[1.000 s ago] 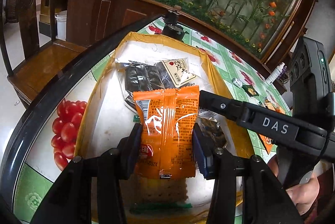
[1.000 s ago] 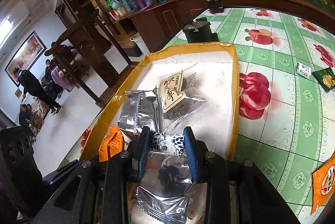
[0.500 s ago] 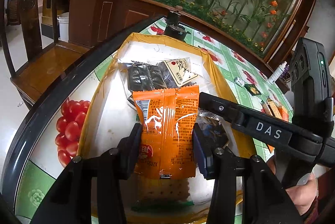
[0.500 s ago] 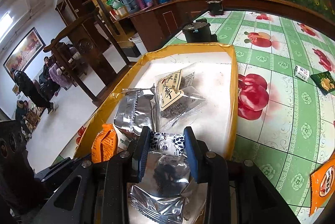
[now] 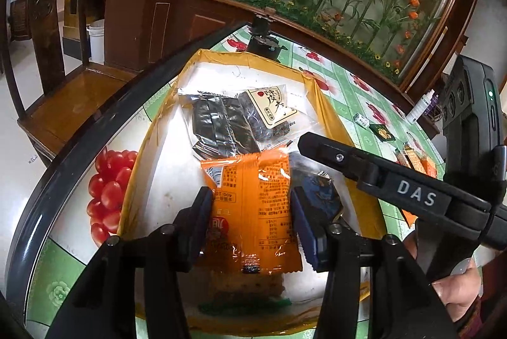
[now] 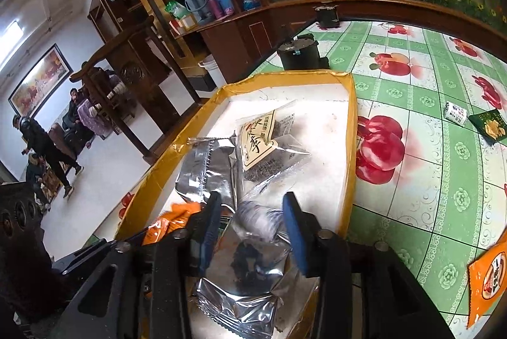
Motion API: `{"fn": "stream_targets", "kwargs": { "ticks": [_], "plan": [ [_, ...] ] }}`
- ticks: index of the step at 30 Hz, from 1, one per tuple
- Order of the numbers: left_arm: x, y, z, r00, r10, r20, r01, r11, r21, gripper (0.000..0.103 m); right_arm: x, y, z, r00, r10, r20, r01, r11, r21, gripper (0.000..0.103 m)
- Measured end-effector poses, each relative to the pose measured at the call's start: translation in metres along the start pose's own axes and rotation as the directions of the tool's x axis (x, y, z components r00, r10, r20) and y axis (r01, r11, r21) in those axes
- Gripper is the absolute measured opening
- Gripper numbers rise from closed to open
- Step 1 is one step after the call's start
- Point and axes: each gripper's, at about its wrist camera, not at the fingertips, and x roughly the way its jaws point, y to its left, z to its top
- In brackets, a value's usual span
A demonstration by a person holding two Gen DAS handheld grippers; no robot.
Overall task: Organize snacks
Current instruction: 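Lower the orange bag into the box and open the left gripper while the right gripper releases the candy, then move the left gripper to the orange round-logo packet and grasp it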
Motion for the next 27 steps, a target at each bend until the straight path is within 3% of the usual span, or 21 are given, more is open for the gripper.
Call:
{"fn": "stream_targets", "kwargs": {
  "ticks": [2,5,11,20,27],
  "plan": [
    [-0.003,0.001,0.001,1.0,0.002,0.004,-0.002,1.0,0.0,0.053,-0.004,0.0,0.001,1.0,0.011,0.012,-0.011,1.0,0.002,0.05],
    [-0.011,0.006,0.002,1.0,0.017,0.026,-0.017,1.0,-0.008,0.067,-0.01,-0.002,0.002,0.999,0.02,0.031,-0.021,1.0,0.009,0.05],
    [-0.025,0.01,0.005,0.999,0.029,0.043,-0.028,0.999,-0.022,0.067,-0.024,-0.013,0.005,0.998,0.031,0.061,-0.034,0.998,0.049,0.051],
    [-0.038,-0.023,0.003,0.999,0.02,0.048,-0.022,0.999,0.042,0.068,-0.056,-0.041,0.008,0.993,0.026,0.115,-0.04,0.992,0.118,0.051],
    [-0.035,-0.046,-0.002,1.0,0.006,0.029,-0.009,0.996,0.09,0.068,-0.086,-0.084,0.001,0.989,0.0,0.146,-0.032,0.976,0.217,0.052]
  ]
}}
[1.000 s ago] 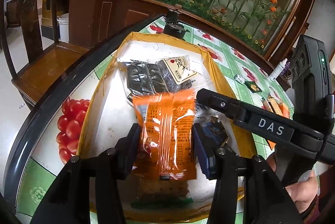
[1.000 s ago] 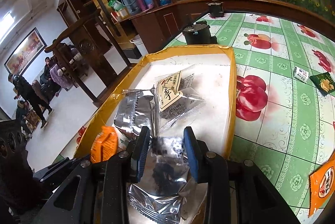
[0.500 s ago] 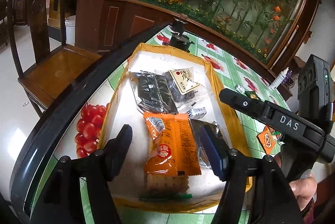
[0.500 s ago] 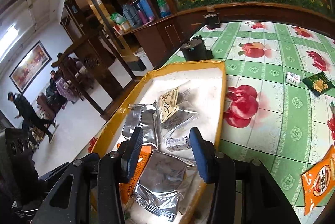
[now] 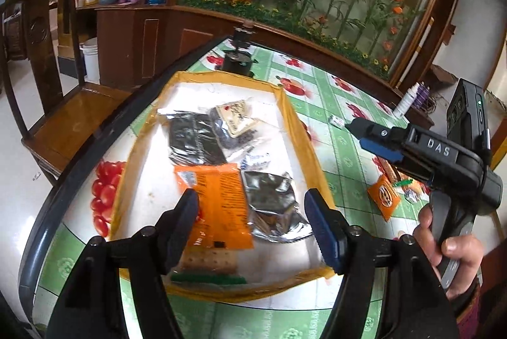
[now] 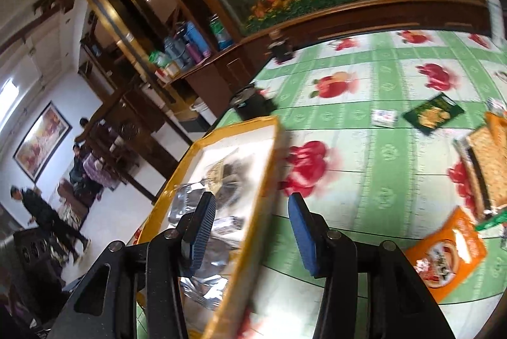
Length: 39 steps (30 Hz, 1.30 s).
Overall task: Organize snacks
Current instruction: 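Move the left gripper to the orange round-logo packet and grasp it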
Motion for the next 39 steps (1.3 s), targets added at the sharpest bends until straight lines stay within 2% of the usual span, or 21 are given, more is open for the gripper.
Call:
{"fn": "stream_targets", "kwargs": {
  "ticks": [5,13,16,19,21,22,25,28,31,33,37,39],
  "plan": [
    [0.004,-0.017,-0.001,1.0,-0.012,-0.013,0.013,0.999,0.035,0.068,-0.022,-0.027,0.003,0.999,-0.028,0.023,0.027,0.999,0.041,0.052],
    [0.008,-0.05,0.001,0.998,-0.052,-0.036,0.055,0.993,0.102,0.068,-0.068,-0.067,0.004,0.992,-0.103,0.072,0.099,0.994,0.044,0.052],
    [0.016,-0.072,0.002,0.995,-0.076,-0.06,0.084,0.986,0.142,0.069,-0.094,-0.091,0.006,0.983,-0.144,0.117,0.136,0.988,0.074,0.052],
    [0.029,-0.103,0.003,0.989,-0.111,-0.098,0.129,0.973,0.194,0.069,-0.119,-0.121,0.011,0.973,-0.166,0.158,0.143,0.978,0.15,0.052],
    [0.039,-0.127,0.004,0.979,-0.154,-0.132,0.181,0.957,0.225,0.074,-0.134,-0.139,0.013,0.967,-0.18,0.182,0.14,0.967,0.213,0.052],
    [0.046,-0.142,0.005,0.973,-0.173,-0.15,0.206,0.948,0.244,0.08,-0.14,-0.147,0.013,0.964,-0.188,0.19,0.14,0.961,0.24,0.052],
    [0.068,-0.183,0.006,0.96,-0.203,-0.195,0.258,0.911,0.321,0.084,-0.151,-0.16,0.013,0.96,-0.196,0.201,0.132,0.947,0.293,0.053],
    [0.101,-0.218,0.003,0.948,-0.182,-0.261,0.278,0.873,0.4,0.087,-0.154,-0.165,0.013,0.96,-0.198,0.198,0.129,0.941,0.313,0.053],
    [0.126,-0.237,0.0,0.951,-0.135,-0.277,0.256,0.846,0.467,0.087,-0.151,-0.164,0.013,0.963,-0.193,0.187,0.128,0.942,0.31,0.053],
    [0.14,-0.243,0.0,0.946,-0.136,-0.294,0.272,0.827,0.492,0.087,-0.149,-0.163,0.013,0.965,-0.188,0.181,0.126,0.943,0.307,0.053],
    [0.164,-0.25,-0.009,0.922,-0.116,-0.369,0.306,0.801,0.514,0.087,-0.149,-0.162,0.013,0.966,-0.184,0.181,0.122,0.944,0.307,0.053],
    [0.172,-0.254,-0.016,0.921,-0.095,-0.379,0.3,0.793,0.53,0.087,-0.148,-0.161,0.013,0.967,-0.184,0.179,0.123,0.944,0.307,0.053]
  ]
}}
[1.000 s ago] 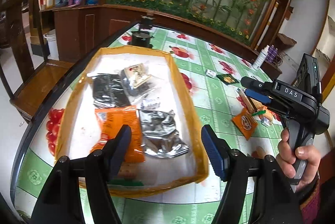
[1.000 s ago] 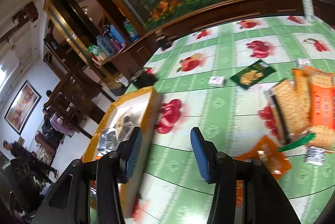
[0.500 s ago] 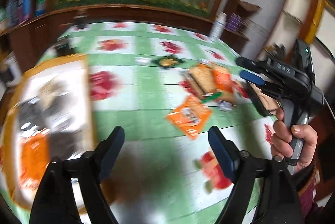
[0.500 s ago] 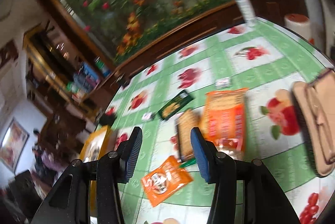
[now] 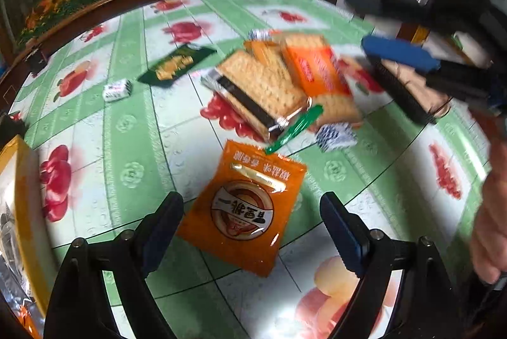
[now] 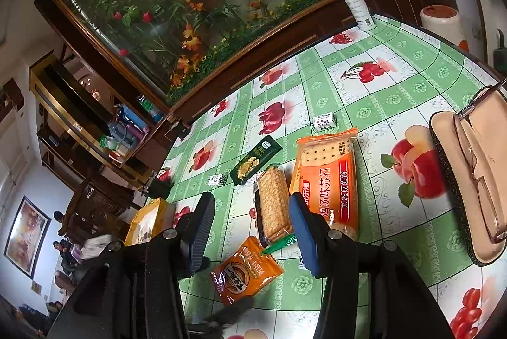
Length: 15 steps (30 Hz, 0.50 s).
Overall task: Organize snacks
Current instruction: 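Move the left gripper to the orange round-logo packet and grasp it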
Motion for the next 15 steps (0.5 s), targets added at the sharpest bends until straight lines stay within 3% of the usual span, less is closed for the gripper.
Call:
{"fn": "stream_targets", "kwargs": {
  "ticks": [2,6,8,15],
  "plan": [
    [0.009,-0.003,-0.002,1.0,0.005,-0.01,-0.005,1.0,0.01,0.087,0.001,0.001,-0.001,1.0,0.0,-0.006,0.0,1.0,-0.004,0.053],
    [0.012,-0.015,-0.005,0.998,0.058,0.04,-0.059,0.998,0.032,0.084,0.002,0.003,-0.001,1.0,-0.002,-0.007,0.002,1.0,-0.011,0.053],
    [0.009,-0.015,-0.006,0.995,0.075,0.066,-0.076,0.997,0.009,0.067,0.003,0.005,-0.002,1.0,-0.013,-0.007,0.012,1.0,-0.021,0.053],
    [-0.006,0.001,-0.024,0.988,0.114,0.105,-0.107,0.992,-0.072,0.053,0.009,0.003,-0.004,0.999,-0.045,-0.012,0.045,0.999,-0.03,0.053]
  ]
}}
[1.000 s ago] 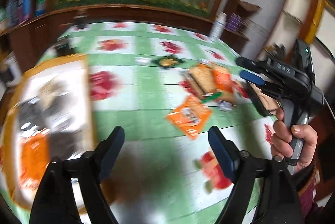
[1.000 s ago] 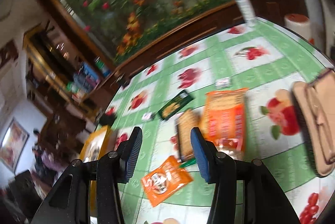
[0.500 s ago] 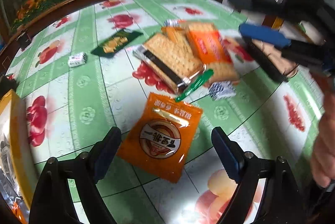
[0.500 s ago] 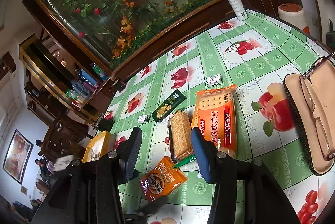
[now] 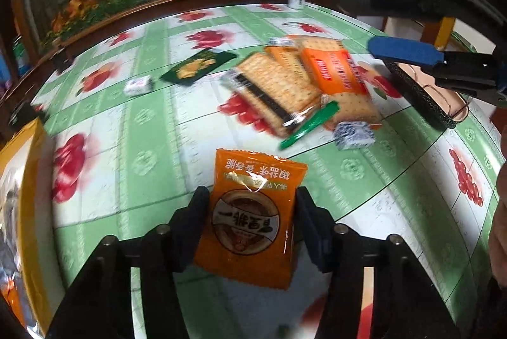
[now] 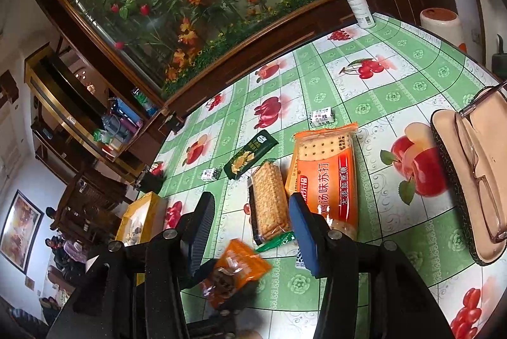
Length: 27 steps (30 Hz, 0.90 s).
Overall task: Organize snacks
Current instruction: 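Move the left gripper to the orange round-logo packet and grasp it, then grasp the plain cracker pack with the right gripper while the left gripper holds the orange packet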
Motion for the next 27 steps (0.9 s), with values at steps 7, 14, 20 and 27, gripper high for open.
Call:
{"fn": "stream_targets", "kwargs": {
  "ticks": [7,14,20,27],
  "plan": [
    [-0.019,0.04,-0.018,1.0,0.021,0.012,-0.02,0.992,-0.127,0.049,0.005,0.005,-0.003,1.0,-0.027,-0.008,0.027,0.999,-0.032,0.053],
    [-0.025,0.062,-0.024,0.999,-0.003,0.034,0.01,0.98,-0.199,0.048,0.013,0.013,-0.009,0.997,-0.079,-0.006,0.078,0.993,-0.093,0.053],
    [-0.027,0.067,-0.025,0.999,-0.018,0.045,0.027,0.976,-0.217,0.048,0.021,0.02,-0.014,0.993,-0.114,-0.012,0.111,0.983,-0.146,0.053],
    [-0.026,0.067,-0.026,0.998,-0.029,0.05,0.039,0.974,-0.221,0.048,0.03,0.025,-0.014,0.99,-0.139,-0.026,0.132,0.974,-0.185,0.053]
  ]
}}
